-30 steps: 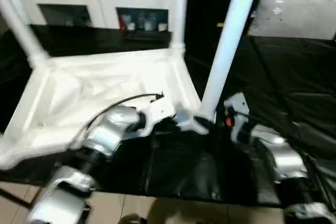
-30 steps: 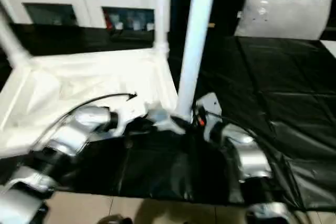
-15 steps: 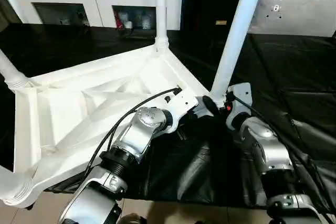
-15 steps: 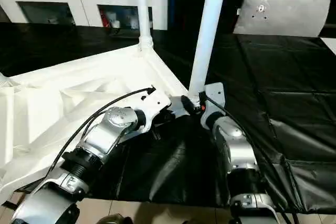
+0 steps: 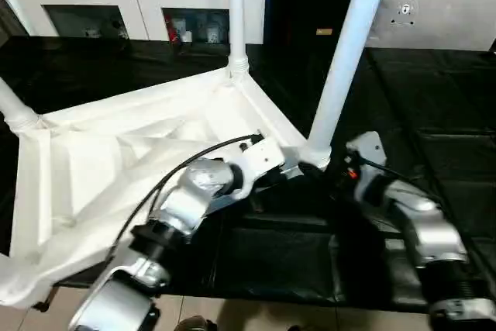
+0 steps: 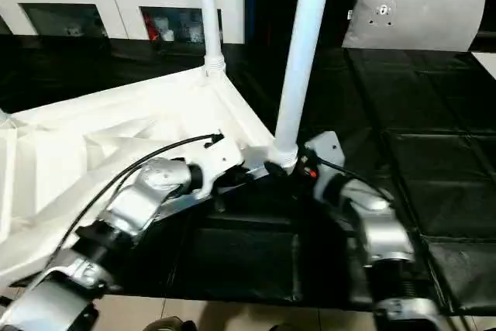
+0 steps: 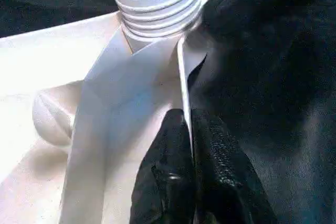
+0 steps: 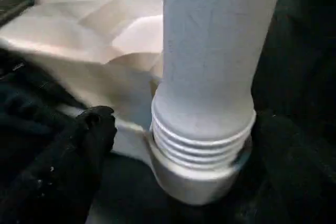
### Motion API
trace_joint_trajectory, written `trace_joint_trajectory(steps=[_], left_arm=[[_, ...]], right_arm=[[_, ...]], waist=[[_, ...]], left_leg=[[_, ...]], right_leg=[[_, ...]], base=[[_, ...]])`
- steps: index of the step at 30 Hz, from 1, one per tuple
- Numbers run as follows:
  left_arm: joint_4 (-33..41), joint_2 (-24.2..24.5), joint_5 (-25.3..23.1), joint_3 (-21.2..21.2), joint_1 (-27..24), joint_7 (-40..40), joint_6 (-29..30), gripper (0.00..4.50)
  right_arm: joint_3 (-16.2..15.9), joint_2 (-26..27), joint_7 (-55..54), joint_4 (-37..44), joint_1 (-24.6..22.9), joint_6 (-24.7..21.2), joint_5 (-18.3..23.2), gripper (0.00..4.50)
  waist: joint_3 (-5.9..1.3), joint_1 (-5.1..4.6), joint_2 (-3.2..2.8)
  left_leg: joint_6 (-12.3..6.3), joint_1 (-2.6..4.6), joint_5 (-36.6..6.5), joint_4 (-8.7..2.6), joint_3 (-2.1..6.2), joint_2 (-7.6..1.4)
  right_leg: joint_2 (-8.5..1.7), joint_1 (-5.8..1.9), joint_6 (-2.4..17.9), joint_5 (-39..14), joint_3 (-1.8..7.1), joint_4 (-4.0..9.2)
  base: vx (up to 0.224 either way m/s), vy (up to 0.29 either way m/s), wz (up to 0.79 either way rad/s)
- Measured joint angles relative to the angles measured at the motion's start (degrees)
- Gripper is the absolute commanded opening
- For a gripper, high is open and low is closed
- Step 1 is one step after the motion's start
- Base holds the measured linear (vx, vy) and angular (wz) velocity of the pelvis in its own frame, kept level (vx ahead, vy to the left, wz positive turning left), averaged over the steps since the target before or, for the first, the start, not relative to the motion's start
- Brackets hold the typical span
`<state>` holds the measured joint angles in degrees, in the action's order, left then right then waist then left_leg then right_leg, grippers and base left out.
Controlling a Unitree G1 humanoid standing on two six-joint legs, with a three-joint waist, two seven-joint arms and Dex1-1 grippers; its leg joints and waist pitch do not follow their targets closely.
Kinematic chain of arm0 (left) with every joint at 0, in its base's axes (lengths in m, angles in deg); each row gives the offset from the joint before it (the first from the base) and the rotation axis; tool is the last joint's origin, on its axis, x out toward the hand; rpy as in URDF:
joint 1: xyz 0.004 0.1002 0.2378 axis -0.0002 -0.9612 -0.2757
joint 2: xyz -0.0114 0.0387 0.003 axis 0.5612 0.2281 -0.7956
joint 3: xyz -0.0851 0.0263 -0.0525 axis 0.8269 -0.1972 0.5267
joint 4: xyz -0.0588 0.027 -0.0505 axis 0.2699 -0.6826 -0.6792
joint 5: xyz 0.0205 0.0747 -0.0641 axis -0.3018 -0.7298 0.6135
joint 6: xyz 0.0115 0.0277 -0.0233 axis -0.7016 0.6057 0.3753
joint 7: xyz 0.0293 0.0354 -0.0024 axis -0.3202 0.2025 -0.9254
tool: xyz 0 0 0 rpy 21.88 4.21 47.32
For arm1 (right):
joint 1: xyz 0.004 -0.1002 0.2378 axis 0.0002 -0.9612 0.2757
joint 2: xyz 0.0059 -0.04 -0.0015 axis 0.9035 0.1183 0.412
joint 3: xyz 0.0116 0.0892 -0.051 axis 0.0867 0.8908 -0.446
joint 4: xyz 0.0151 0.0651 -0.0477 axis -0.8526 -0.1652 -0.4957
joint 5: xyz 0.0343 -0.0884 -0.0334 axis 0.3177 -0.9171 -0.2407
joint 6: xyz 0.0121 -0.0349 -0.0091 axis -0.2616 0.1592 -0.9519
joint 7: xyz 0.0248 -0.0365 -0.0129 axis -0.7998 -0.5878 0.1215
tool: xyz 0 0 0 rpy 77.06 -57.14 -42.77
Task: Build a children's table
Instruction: Rotate leg to tighten
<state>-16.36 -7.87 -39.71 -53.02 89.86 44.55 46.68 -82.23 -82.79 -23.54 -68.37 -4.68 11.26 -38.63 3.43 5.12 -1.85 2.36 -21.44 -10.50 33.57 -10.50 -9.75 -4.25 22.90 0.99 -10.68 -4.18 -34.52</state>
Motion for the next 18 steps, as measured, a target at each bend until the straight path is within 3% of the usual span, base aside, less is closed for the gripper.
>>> trace_joint_trajectory(steps=[3,7,13,18], left_arm=[[0.2,2.4,0.2,-0.8,-0.6,3.5,-3.3,0.00],[1.3,5.6,0.7,-2.3,-1.1,8.9,-6.9,0.00],[2.6,7.4,2.1,-3.1,-1.8,14.3,-9.3,0.00],[2.7,9.4,2.5,-3.6,-1.8,17.6,-11.5,0.00]], right_arm=[[-0.2,-1.3,4.3,0.5,0.3,0.7,1.5,4.47],[-3.3,-4.9,9.8,0.4,1.1,4.1,0.8,4.47],[-5.5,-5.7,14.9,0.4,1.6,3.7,0.7,4.47],[-6.7,-6.8,18.6,-0.1,1.6,3.7,0.6,4.47]], waist=[[0.00,0.15,0.01],[0.00,0.76,0.04],[-0.01,1.65,0.05],[-0.01,1.71,0.07]], left_leg=[[0.01,0.04,0.0,0.06,0.00,-0.03],[0.00,0.03,0.0,0.19,0.00,-0.02],[-0.03,-0.05,0.0,0.21,-0.03,-0.03],[-0.03,-0.02,0.0,0.29,-0.04,-0.05]], right_leg=[[0.01,-0.07,0.1,0.1,-0.01,-0.01],[-0.01,-0.13,0.1,0.1,-0.01,-0.01],[-0.01,-0.08,0.1,0.1,0.00,-0.02],[-0.01,-0.07,0.1,0.1,0.00,-0.14]], base=[[0.000,0.000,0.00],[0.000,0.000,0.00],[0.000,0.000,0.00],[0.000,0.000,0.00]])
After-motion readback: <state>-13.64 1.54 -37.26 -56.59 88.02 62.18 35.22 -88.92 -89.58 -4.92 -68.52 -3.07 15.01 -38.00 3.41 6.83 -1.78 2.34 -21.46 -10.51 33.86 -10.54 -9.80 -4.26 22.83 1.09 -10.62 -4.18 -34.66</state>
